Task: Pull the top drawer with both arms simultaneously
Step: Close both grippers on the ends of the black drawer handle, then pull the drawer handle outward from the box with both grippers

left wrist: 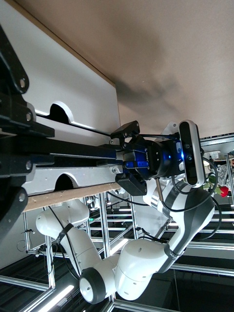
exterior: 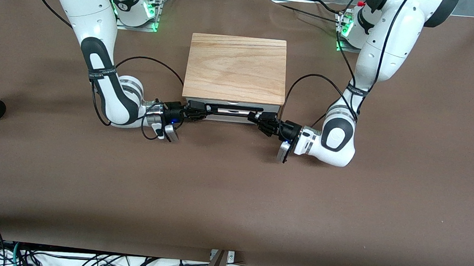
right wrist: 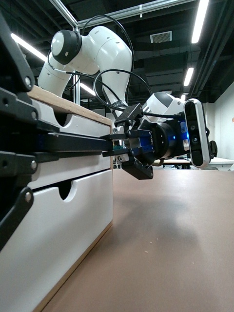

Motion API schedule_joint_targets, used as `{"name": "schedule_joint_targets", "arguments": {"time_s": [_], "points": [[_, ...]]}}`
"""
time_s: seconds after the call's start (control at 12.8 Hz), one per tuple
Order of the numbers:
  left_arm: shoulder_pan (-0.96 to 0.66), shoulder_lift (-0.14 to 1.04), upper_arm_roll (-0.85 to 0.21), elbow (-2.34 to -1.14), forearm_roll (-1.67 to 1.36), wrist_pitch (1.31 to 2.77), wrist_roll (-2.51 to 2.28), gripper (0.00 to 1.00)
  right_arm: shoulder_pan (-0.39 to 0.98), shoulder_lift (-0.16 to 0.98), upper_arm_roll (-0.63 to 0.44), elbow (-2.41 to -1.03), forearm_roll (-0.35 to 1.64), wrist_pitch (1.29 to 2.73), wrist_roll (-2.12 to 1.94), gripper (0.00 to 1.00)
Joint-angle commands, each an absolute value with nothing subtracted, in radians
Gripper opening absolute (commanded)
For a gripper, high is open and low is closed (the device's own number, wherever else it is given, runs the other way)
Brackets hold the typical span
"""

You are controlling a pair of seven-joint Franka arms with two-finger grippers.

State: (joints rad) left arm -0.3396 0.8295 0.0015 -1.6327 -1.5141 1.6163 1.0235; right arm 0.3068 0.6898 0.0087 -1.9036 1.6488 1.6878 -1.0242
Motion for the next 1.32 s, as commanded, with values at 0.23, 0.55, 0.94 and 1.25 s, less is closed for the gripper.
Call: {"name": "schedule_joint_targets", "arguments": {"time_s": [0.23, 0.55, 0.94, 1.25], "points": [[-0.364, 0.825, 0.008, -1.614, -1.531, 1.615, 1.007, 0.0, 0.284, 0.672, 0.006, -1.885, 1.669, 1.675, -1.009, 0.13], [-0.362, 0.866, 0.011, -1.499, -1.526, 1.617, 0.872, 0.0, 0.284, 0.721, 0.002, -1.804, 1.712, 1.684, -0.996, 0.13], [-0.361, 0.948, 0.021, -1.31, -1.525, 1.618, 0.734, 0.0, 0.259, 0.779, -0.012, -1.666, 1.71, 1.697, -0.91, 0.13], [-0.356, 0.994, 0.04, -1.192, -1.528, 1.62, 0.672, 0.0, 0.229, 0.841, -0.012, -1.557, 1.709, 1.701, -0.855, 0.13]]}}
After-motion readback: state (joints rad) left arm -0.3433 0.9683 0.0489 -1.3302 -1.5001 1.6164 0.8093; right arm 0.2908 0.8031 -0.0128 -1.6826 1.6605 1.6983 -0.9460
